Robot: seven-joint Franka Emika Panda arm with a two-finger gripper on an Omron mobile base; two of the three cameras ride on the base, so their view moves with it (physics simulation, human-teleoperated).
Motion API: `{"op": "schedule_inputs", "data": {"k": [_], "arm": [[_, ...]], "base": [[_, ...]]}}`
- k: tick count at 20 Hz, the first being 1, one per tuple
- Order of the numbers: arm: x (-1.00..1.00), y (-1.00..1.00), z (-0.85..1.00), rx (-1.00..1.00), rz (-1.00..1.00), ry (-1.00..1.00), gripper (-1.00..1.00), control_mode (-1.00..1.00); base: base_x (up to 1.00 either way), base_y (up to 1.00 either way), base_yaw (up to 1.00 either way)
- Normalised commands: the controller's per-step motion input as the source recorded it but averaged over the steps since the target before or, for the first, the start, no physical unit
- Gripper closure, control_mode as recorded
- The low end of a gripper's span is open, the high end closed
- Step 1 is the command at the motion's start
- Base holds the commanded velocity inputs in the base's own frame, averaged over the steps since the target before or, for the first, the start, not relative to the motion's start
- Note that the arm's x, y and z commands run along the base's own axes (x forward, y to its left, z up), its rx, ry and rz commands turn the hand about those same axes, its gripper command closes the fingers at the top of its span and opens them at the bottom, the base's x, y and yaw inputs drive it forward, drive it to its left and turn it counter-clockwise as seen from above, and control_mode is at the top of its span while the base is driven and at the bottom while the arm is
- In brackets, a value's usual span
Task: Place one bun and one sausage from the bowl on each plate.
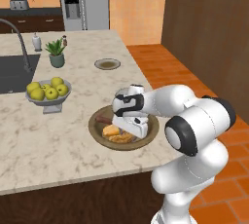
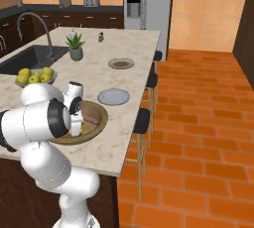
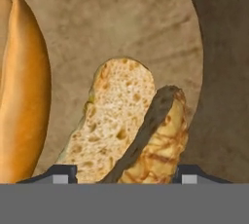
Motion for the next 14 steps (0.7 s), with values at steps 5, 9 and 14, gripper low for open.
{"op": "schedule_inputs", "data": {"k": [5, 9, 14], "arm": [[0.0, 0.0, 0.0, 0.0, 0.0, 0.0, 1.0, -1.0], [-0.1, -0.04, 0.27, 0.0, -0.02, -0.03, 1.0, -1.0], [-0.38, -0.08, 0.96, 0.0, -0.11, 0.01, 1.0, -1.0]], "base": [[0.0, 0.0, 0.0], [0.0, 0.0, 0.0], [0.0, 0.0, 0.0]]}}
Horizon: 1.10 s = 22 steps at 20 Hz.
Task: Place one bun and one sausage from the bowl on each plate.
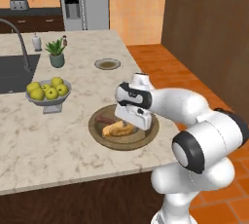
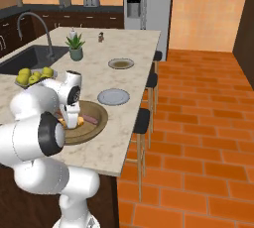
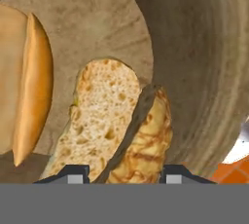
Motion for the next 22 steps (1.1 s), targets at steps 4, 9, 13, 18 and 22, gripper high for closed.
{"op": "schedule_inputs", "data": {"k": [4, 9, 13, 18, 22], "arm": [[-0.51, -0.48, 0.59, 0.0, -0.1, 0.1, 1.0, -1.0], [-0.58, -0.53, 0.33, -0.07, -0.02, 0.0, 1.0, -1.0], [-0.83, -0.34, 0.48, -0.1, 0.44, -0.1, 1.0, -1.0], [-0.52, -0.48, 0.53, -0.06, 0.51, -0.19, 1.0, -1.0], [-0.54, -0.68, 0.61, 0.02, 0.5, -0.33, 1.0, -1.0]], "base": [[0.0, 0.0, 0.0], [0.0, 0.0, 0.0], [0.0, 0.0, 0.0], [0.0, 0.0, 0.0], [0.0, 0.0, 0.0]]}}
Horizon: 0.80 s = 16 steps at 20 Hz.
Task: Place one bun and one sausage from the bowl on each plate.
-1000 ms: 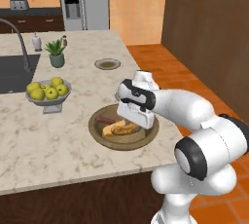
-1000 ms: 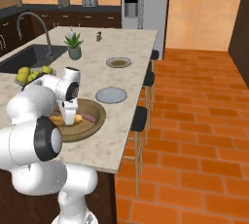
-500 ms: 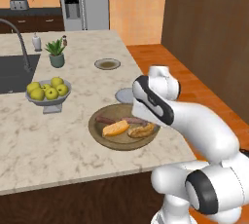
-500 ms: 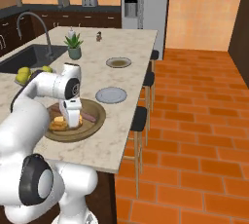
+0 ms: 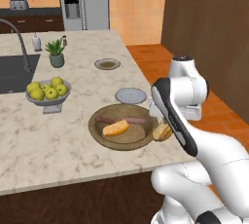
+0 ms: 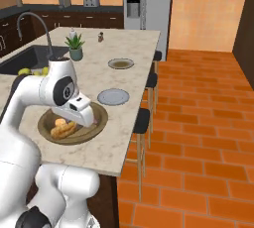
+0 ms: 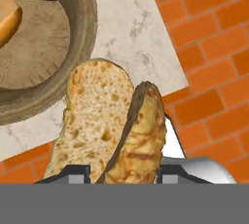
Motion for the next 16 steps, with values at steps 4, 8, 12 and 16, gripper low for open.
{"op": "schedule_inputs", "data": {"k": [4, 8, 12, 16], "arm": [[-0.45, -0.17, 0.66, 0.07, 0.25, -0.24, 1.0, -1.0], [-0.28, -0.13, 0.32, 0.01, 0.28, -0.1, 1.0, -1.0], [-0.01, 0.03, 0.06, -0.03, 0.26, 0.01, 1.0, -1.0], [-0.03, 0.01, 0.0, 0.0, 0.22, 0.0, 1.0, -1.0]], "base": [[0.0, 0.0, 0.0], [0.0, 0.0, 0.0], [0.0, 0.0, 0.0], [0.0, 0.0, 0.0]]}}
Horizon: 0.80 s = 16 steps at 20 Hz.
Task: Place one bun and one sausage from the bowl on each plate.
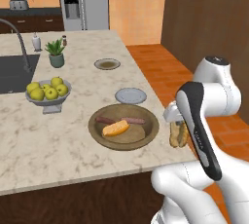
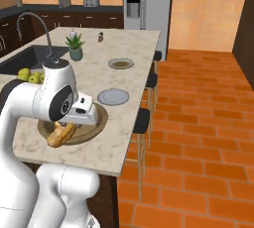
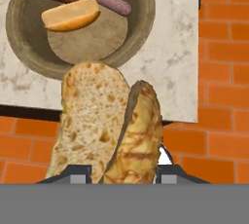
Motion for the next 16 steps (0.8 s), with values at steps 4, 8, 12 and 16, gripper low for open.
{"op": "schedule_inputs", "data": {"k": [4, 8, 12, 16], "arm": [[0.01, 0.39, 0.0, -0.01, -0.02, 0.0, 1.0, -1.0], [0.03, 0.06, 0.0, 0.0, -0.04, 0.0, 1.0, 1.0], [0.0, 0.0, 0.0, 0.0, 0.0, 0.0, 1.0, 1.0], [0.0, 0.0, 0.0, 0.0, 0.0, 0.0, 1.0, 1.0]], "base": [[0.0, 0.0, 0.0], [0.0, -0.05, -0.01], [-0.21, -0.92, -0.02], [-0.04, -1.0, 0.0]]}}
